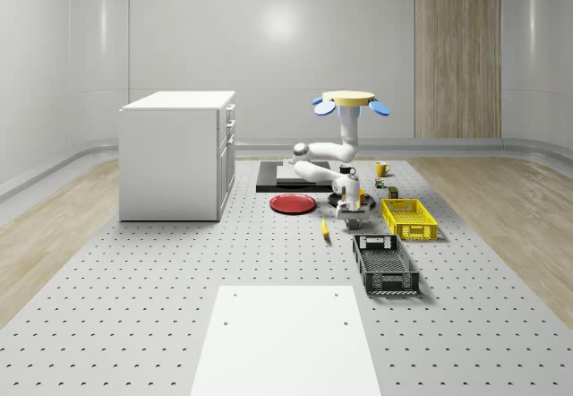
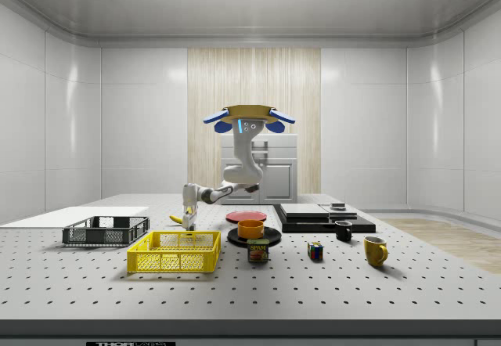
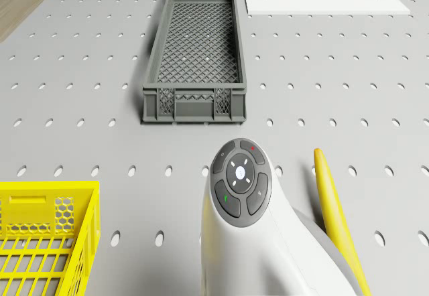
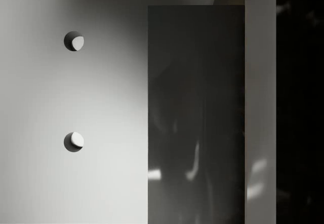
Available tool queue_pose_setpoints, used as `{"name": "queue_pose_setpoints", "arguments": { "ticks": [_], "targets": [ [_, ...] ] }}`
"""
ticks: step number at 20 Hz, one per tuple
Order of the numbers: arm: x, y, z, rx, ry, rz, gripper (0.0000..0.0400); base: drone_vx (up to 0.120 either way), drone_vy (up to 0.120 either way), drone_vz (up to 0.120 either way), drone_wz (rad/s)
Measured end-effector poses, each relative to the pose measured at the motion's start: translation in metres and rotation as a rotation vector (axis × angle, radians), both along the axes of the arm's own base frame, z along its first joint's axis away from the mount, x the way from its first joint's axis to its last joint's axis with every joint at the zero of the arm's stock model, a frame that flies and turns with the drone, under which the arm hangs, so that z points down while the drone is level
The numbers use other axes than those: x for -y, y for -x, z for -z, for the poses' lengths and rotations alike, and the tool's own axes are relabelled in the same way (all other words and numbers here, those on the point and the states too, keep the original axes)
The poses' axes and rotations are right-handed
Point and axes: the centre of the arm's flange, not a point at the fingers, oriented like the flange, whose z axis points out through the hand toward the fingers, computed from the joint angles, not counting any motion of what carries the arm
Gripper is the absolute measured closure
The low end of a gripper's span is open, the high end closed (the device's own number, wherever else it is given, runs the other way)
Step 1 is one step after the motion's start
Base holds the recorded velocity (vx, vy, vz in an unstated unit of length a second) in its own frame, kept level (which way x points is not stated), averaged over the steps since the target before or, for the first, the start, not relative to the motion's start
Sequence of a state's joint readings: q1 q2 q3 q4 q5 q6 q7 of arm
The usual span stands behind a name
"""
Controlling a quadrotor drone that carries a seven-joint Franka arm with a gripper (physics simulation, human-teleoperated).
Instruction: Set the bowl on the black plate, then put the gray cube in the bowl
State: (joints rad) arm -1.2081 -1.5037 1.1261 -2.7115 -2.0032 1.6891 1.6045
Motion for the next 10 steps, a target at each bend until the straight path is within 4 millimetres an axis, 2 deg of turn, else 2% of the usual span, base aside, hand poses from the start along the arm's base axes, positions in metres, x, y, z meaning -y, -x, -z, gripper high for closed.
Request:
{"name": "queue_pose_setpoints", "arguments": {
  "ticks": [3,10],
  "targets": [
    [0.0,0.0,0.004,0.0,0.0,0.0,0.0142,0.0,0.0,0.0,0.0],
    [0.0,0.0,0.026,0.0,0.0,0.0,0.0149,0.0,0.0,0.114,0.0]
  ]
}}
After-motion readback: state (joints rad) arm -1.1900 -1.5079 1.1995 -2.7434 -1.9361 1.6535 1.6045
